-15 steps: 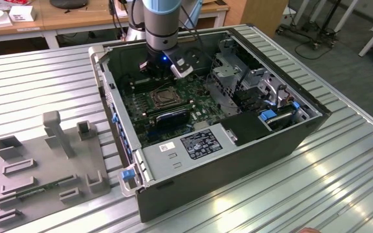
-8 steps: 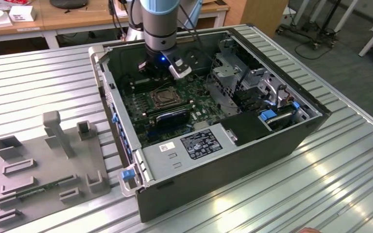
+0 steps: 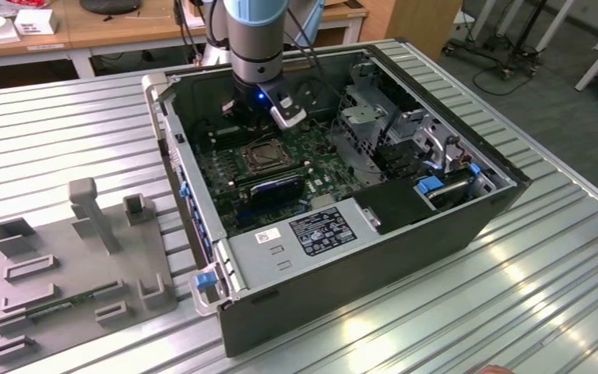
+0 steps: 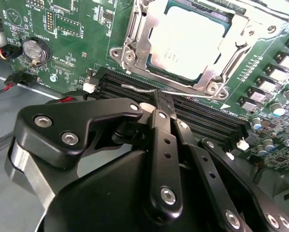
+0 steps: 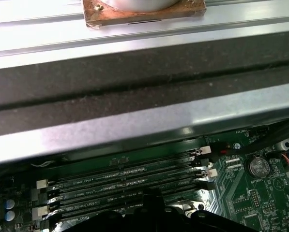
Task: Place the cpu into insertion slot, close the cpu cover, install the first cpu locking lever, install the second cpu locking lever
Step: 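Install the first cpu locking lever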
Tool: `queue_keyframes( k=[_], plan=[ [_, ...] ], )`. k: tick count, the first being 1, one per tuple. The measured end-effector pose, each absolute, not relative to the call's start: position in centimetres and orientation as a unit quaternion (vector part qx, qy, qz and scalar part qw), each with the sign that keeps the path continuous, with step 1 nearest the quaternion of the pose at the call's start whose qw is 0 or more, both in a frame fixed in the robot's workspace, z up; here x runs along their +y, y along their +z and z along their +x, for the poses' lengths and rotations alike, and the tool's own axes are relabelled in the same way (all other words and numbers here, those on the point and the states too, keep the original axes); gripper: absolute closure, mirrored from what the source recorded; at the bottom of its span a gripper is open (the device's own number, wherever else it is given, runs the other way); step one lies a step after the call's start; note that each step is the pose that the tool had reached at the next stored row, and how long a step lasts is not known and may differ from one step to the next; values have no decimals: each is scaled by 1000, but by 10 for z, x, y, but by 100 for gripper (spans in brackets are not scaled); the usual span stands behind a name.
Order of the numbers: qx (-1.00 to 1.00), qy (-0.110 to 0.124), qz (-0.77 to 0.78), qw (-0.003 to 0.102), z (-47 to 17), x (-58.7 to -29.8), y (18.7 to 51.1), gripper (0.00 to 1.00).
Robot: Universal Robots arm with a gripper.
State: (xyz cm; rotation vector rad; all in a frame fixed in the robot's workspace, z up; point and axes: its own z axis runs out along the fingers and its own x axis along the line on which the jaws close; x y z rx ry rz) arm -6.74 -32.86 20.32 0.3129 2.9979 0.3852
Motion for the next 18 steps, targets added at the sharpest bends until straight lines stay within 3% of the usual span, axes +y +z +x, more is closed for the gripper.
queue_keyframes(
  k=[18],
  plan=[
    [984,126,111,53,-67,-328,198,90]
  ],
)
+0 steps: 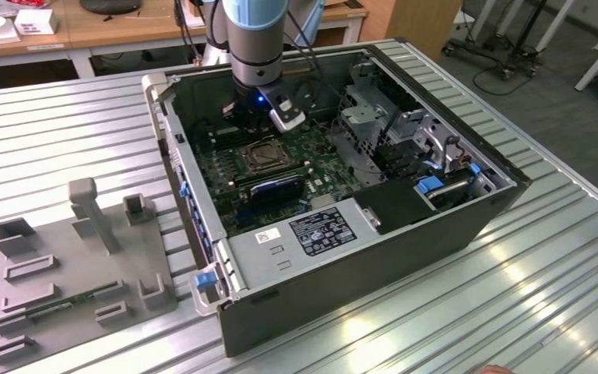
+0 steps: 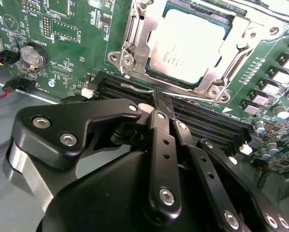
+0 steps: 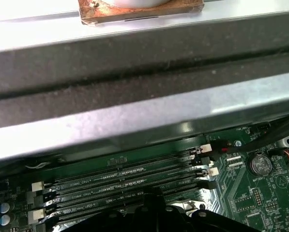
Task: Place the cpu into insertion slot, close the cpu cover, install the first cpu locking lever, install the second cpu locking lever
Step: 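Install the first cpu locking lever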
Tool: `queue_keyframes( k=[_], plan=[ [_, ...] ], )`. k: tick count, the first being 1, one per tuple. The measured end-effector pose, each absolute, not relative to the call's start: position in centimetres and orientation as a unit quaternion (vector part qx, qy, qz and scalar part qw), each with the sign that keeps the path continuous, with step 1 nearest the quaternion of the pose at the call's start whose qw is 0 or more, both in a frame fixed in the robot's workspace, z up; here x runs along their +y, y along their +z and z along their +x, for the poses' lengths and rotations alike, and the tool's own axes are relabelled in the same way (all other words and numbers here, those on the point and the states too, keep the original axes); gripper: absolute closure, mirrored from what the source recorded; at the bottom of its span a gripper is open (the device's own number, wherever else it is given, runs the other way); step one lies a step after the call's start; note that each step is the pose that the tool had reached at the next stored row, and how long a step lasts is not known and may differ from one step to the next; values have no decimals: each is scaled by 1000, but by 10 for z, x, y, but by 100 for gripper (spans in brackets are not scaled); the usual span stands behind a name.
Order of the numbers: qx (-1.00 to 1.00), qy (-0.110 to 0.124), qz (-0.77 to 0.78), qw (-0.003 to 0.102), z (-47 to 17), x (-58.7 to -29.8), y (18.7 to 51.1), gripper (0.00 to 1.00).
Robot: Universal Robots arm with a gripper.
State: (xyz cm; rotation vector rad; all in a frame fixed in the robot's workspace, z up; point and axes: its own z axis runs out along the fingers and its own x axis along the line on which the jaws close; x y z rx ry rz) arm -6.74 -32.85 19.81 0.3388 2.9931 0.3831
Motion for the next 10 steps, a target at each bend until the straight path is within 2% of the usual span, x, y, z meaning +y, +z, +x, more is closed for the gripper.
queue_keyframes(
  k=[10],
  plan=[
    [984,126,112,53,-67,-328,196,90]
  ],
)
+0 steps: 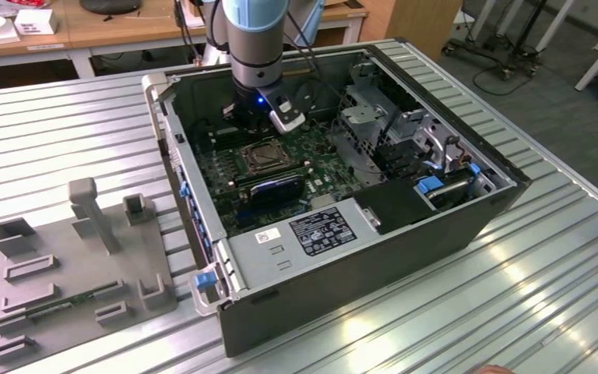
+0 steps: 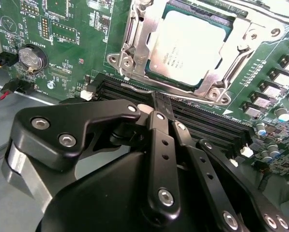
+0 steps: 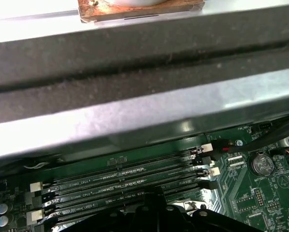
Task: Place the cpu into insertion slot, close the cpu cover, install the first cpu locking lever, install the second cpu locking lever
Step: 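Install the first cpu locking lever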
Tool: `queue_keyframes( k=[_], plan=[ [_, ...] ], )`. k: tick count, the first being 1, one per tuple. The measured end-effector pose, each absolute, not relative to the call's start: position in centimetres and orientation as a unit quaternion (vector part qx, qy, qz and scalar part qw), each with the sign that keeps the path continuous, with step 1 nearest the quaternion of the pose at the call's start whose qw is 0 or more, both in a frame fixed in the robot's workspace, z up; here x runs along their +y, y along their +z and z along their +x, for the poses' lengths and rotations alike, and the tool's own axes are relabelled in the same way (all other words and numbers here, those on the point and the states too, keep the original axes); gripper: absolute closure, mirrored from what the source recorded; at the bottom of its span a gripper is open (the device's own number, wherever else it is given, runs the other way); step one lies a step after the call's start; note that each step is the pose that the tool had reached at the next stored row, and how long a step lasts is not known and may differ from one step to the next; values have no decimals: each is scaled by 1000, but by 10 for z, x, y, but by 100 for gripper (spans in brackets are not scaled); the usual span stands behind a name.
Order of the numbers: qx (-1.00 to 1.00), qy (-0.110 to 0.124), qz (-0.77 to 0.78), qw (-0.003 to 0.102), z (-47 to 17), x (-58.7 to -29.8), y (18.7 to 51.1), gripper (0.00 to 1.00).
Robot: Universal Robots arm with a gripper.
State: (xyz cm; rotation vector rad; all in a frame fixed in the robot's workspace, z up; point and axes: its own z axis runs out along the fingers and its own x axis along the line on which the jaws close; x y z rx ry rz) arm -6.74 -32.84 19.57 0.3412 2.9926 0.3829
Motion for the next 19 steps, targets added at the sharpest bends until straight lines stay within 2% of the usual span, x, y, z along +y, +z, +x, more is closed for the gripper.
queue_keyframes(
  k=[19],
  plan=[
    [985,123,112,53,-67,-329,194,90]
  ],
)
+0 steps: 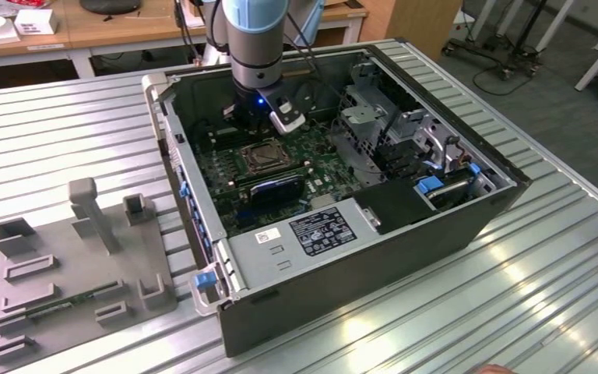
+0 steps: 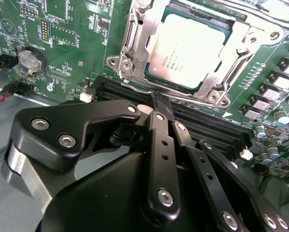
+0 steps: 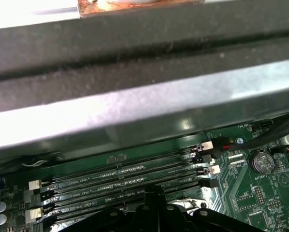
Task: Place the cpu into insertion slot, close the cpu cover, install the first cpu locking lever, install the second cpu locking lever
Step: 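Install the first cpu locking lever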
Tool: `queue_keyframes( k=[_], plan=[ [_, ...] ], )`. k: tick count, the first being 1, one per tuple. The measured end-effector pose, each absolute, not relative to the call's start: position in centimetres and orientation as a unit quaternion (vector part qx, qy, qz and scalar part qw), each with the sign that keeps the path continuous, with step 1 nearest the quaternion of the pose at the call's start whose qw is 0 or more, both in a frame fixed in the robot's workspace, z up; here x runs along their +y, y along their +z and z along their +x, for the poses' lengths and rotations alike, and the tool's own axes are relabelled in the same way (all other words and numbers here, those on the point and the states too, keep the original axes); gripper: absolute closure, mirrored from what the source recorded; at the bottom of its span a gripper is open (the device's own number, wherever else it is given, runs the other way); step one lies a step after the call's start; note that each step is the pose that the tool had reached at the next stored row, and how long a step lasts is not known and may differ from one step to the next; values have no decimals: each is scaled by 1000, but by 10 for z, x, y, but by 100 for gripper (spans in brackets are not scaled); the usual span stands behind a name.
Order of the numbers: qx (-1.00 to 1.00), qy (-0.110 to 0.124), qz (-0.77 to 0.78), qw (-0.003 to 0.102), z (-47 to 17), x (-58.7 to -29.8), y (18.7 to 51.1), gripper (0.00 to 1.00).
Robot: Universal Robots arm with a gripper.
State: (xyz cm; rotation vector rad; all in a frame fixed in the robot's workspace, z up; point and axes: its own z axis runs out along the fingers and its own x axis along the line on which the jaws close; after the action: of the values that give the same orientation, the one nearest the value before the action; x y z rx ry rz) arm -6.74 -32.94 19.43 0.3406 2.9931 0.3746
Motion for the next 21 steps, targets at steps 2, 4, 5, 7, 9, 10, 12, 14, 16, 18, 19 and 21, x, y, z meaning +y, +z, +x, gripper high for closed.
queue_keyframes(
  k=[2,4,5,7,9,10,12,14,16,18,19,21],
  plan=[
    [985,123,112,53,-67,-329,194,90],
    [985,122,112,53,-67,-330,194,90],
    [985,122,112,53,-67,-330,194,90],
    [985,121,112,53,-67,-330,194,90],
    [985,121,112,53,-67,-330,194,90],
    [985,121,112,53,-67,-330,194,90],
    [985,121,112,53,-67,-330,194,90],
    [985,121,112,53,-67,-330,194,90],
    [985,121,112,53,-67,-330,194,90],
    [985,121,112,53,-67,-329,194,90],
    [985,121,112,53,-67,-329,194,90],
    [985,121,112,53,-67,-329,196,90]
  ],
)
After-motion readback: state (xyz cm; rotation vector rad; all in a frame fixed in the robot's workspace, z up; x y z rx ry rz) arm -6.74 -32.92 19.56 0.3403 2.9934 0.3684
